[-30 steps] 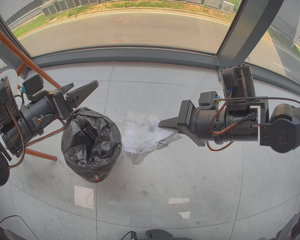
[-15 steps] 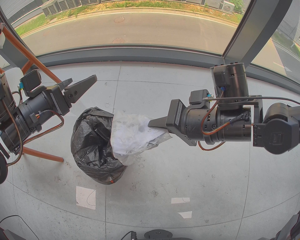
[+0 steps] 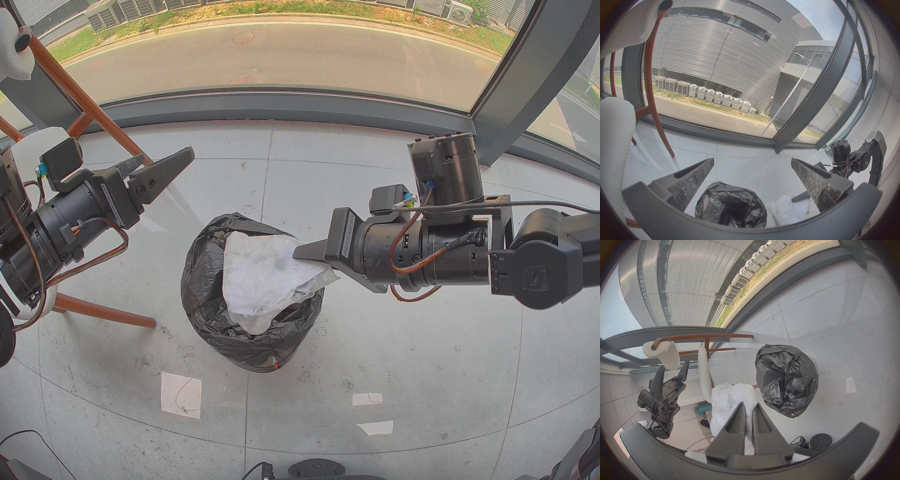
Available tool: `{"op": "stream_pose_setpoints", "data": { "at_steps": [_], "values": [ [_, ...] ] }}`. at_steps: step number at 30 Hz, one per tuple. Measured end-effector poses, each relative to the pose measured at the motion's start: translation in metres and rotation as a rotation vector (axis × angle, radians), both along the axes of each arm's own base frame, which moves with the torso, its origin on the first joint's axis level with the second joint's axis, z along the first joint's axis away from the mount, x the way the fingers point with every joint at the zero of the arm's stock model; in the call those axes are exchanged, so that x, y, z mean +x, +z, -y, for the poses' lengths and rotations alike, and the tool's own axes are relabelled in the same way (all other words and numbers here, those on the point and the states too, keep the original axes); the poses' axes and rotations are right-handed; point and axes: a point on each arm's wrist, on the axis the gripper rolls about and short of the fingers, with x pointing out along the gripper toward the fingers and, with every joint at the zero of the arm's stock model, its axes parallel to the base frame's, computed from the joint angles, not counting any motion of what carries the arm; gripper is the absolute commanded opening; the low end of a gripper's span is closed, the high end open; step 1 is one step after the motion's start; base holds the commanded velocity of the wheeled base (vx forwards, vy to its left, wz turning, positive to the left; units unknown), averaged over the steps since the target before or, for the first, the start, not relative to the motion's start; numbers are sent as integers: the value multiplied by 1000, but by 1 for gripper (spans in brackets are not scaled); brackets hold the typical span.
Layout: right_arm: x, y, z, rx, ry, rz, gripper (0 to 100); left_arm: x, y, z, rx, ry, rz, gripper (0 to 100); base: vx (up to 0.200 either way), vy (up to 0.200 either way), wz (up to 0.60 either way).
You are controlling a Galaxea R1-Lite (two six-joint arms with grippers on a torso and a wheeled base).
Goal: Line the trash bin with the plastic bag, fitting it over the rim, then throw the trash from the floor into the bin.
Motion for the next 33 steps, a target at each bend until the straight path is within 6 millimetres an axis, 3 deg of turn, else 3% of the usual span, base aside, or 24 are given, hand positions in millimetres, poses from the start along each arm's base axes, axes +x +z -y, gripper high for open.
{"op": "stream_pose_setpoints", "data": {
  "at_steps": [11, 12, 28, 33],
  "values": [
    [6, -4, 4, -26, -5, 18, 0, 1, 1, 0, -4, -1, 2, 100, 0, 0, 0],
    [8, -4, 6, -33, -6, 27, 100, 1, 1, 0, -4, -1, 2, 100, 0, 0, 0],
    [9, -2, 23, -60, -40, 58, 100, -5, 0, -2, -3, 5, 1, 100, 0, 0, 0],
    [7, 7, 46, -57, -102, 74, 100, -17, -3, -7, -5, 29, -3, 100, 0, 0, 0]
  ]
}}
